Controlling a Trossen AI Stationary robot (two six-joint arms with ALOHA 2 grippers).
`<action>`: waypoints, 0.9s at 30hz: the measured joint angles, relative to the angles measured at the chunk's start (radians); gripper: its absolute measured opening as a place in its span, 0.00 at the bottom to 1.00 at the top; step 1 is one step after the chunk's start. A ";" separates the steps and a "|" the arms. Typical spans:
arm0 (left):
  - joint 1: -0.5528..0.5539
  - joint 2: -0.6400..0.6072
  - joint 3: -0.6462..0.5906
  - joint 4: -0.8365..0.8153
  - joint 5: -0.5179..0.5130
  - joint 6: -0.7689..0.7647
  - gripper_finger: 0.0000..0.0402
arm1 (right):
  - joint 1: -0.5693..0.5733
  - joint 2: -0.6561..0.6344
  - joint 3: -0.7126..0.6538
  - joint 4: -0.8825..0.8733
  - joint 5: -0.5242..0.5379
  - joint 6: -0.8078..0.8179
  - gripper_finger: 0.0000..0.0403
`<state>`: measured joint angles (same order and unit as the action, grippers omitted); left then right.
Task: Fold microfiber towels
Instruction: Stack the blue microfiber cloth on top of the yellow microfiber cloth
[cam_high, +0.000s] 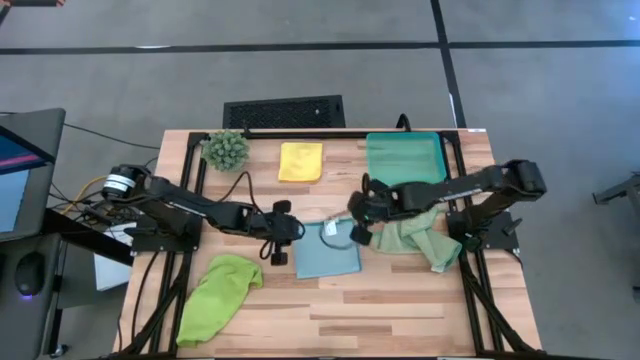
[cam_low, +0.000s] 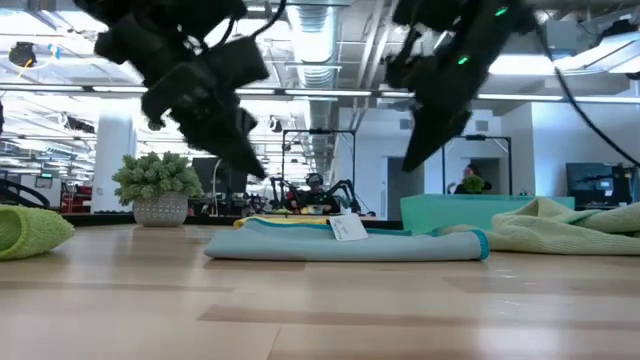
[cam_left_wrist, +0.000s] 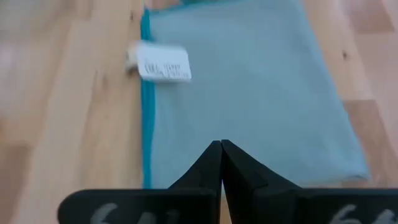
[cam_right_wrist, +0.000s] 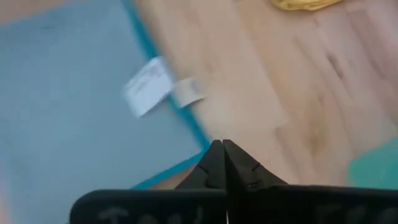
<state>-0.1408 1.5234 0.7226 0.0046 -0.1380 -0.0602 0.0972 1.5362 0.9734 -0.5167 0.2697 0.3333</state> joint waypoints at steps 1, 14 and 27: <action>-0.003 0.009 -0.005 0.009 -0.005 -0.024 0.00 | 0.022 -0.018 -0.025 0.017 0.005 0.024 0.01; 0.024 0.020 -0.022 -0.008 -0.155 -0.325 0.16 | 0.032 -0.044 -0.160 0.236 0.018 0.039 0.18; 0.096 0.177 -0.021 0.121 -0.063 -0.120 0.58 | -0.143 -0.030 -0.259 0.502 -0.190 -0.305 0.45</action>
<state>-0.0450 1.7006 0.7013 0.1258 -0.2013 -0.1797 -0.0456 1.5060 0.7140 -0.0152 0.0793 0.0286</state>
